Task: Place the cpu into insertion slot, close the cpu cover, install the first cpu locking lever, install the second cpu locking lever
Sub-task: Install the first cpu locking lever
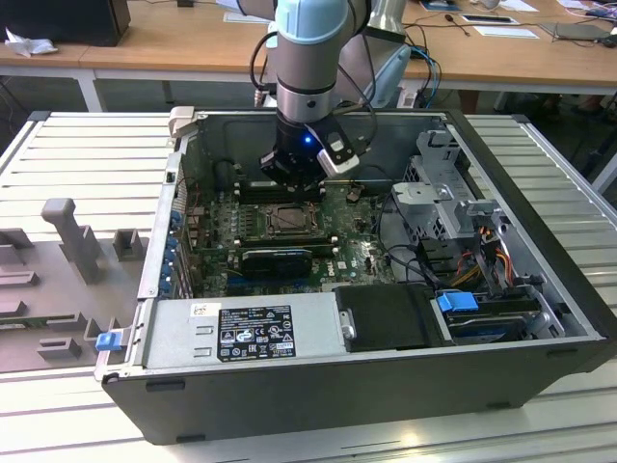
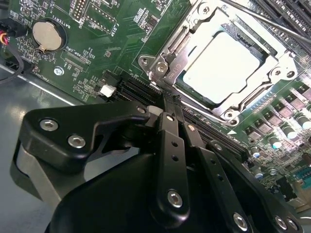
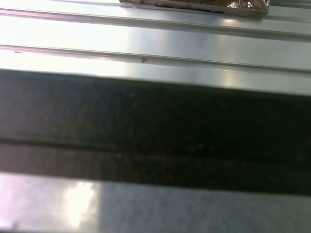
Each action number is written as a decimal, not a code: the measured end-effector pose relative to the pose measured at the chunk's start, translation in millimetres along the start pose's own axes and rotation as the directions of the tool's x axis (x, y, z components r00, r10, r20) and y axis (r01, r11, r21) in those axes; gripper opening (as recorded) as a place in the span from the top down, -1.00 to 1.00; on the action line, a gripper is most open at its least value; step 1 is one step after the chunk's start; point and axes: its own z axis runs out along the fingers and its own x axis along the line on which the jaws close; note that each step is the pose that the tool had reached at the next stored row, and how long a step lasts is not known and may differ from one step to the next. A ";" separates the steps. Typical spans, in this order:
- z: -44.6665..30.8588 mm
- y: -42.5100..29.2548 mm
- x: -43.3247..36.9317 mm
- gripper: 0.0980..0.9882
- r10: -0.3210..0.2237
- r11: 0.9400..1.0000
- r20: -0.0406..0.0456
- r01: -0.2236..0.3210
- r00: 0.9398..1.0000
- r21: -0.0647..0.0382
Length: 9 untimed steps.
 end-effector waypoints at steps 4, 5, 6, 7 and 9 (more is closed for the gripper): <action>0.2 -2.3 0.1 0.98 0.000 1.000 0.000 0.000 1.000 0.000; 0.2 -2.7 0.1 0.98 0.000 1.000 0.000 0.000 1.000 0.000; 0.6 -3.1 0.2 0.98 0.000 1.000 0.000 0.000 1.000 0.000; 1.1 -3.2 0.2 0.98 0.000 1.000 0.000 0.000 1.000 0.000; 2.7 -3.3 0.0 0.98 0.000 1.000 0.000 0.000 1.000 0.000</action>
